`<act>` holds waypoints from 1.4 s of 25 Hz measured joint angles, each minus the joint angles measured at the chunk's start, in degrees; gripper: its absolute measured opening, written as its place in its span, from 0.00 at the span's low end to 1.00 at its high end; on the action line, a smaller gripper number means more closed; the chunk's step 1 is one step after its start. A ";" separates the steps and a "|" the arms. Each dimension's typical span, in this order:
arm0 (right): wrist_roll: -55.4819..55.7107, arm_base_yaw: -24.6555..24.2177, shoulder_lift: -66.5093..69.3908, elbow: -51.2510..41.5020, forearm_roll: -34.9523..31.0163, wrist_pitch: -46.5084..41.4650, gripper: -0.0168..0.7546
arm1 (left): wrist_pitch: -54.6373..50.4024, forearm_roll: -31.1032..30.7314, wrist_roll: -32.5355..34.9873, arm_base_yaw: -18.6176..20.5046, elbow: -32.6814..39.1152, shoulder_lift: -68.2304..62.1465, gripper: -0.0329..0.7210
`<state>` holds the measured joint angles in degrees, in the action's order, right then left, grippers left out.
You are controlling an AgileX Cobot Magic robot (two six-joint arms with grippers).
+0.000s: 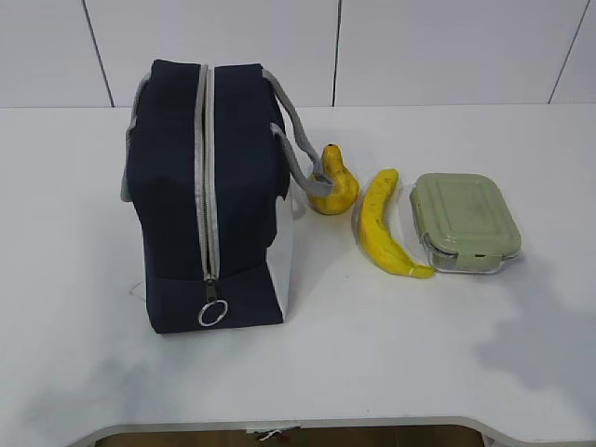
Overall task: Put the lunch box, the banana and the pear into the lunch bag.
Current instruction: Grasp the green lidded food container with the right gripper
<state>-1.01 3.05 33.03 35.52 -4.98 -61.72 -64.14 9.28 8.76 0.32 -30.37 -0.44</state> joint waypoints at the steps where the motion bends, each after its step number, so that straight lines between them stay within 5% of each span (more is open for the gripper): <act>1: -0.42 0.00 0.77 0.00 -0.42 0.39 0.58 | 0.00 0.00 0.00 0.00 0.00 0.00 0.37; 15: -15.70 0.00 18.05 7.15 -17.59 3.77 0.59 | 0.02 0.00 0.00 0.00 0.00 0.00 0.37; 28: -34.28 0.00 37.67 15.16 -35.70 -3.15 0.59 | 0.02 0.00 0.00 0.00 0.00 0.00 0.37; 35: -43.45 -6.17 41.60 15.42 -43.35 -3.97 0.59 | 0.02 -0.08 0.00 0.00 0.00 0.00 0.37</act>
<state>-44.46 -3.12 74.63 50.94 -48.33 -65.68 -64.11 9.20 8.76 0.32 -30.37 -0.44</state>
